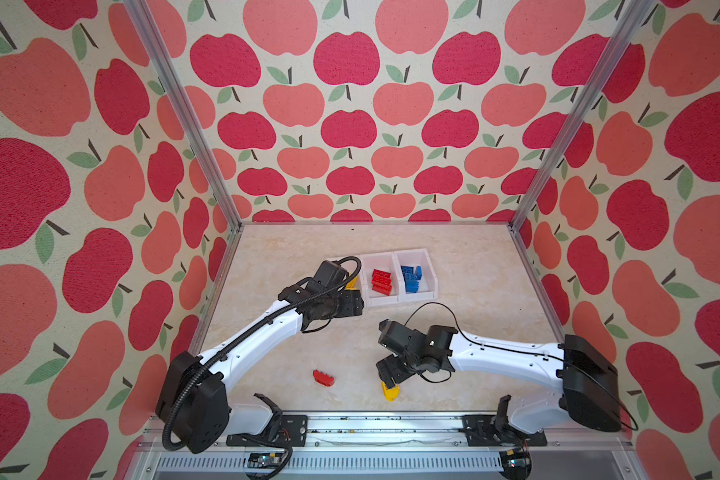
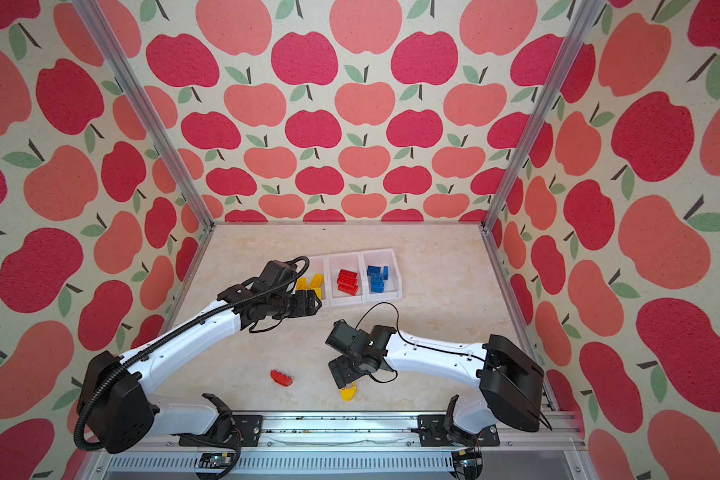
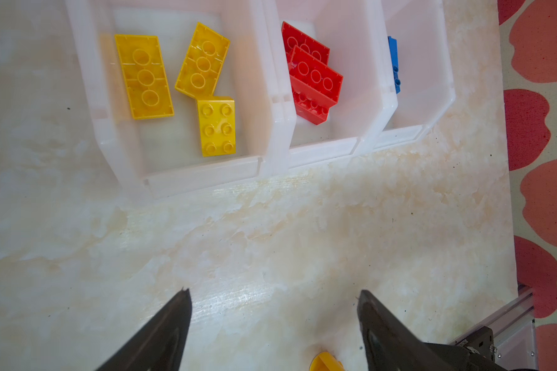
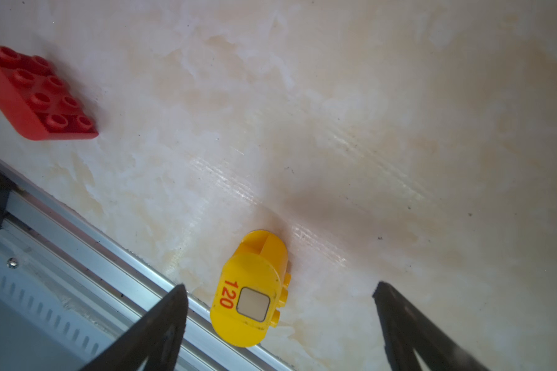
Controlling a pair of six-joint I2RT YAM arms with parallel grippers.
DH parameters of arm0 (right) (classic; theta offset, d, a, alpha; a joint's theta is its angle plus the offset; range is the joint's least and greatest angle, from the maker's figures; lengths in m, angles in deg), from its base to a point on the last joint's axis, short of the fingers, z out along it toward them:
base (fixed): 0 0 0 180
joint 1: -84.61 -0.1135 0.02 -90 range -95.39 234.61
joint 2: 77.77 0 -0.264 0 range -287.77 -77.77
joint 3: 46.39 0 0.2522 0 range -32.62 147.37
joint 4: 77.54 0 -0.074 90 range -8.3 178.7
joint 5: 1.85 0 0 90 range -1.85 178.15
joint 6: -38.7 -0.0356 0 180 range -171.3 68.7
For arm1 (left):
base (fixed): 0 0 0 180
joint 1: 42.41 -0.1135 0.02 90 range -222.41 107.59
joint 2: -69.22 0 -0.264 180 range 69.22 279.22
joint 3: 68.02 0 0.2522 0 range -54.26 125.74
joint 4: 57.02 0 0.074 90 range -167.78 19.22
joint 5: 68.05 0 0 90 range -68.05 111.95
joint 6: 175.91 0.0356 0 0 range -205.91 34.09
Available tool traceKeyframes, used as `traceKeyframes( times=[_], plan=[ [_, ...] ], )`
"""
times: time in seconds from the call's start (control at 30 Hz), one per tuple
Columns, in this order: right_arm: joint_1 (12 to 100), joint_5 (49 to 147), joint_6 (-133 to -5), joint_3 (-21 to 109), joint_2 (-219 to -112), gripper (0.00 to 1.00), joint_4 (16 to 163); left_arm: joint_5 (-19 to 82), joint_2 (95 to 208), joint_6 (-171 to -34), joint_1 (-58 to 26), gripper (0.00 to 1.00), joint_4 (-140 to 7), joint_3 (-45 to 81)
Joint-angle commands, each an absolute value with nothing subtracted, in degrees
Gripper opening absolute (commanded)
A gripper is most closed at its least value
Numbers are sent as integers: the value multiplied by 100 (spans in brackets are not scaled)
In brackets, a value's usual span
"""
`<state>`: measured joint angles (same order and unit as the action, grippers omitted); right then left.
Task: Sort the legos into containers by color
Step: 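Move the right gripper down over the yellow 120 toy while the left arm withdraws, then close the right gripper on the yellow 120 toy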
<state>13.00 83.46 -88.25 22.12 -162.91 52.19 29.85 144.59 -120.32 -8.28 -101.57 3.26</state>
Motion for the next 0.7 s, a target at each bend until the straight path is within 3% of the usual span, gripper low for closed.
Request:
traceKeyframes(
  times=[0.0,0.3,0.67],
  plan=[
    [1009,8228,-9008,2504,-16578,89,4835,2837,14113,-12143,-918,84,-10389,107],
    [569,8235,-9425,2723,-17069,82,4581,2815,13546,-12208,-1070,84,-10637,-252],
    [827,8294,-9306,2653,-17263,66,4562,2683,13232,-12382,-1075,84,-10646,-464]
  ],
)
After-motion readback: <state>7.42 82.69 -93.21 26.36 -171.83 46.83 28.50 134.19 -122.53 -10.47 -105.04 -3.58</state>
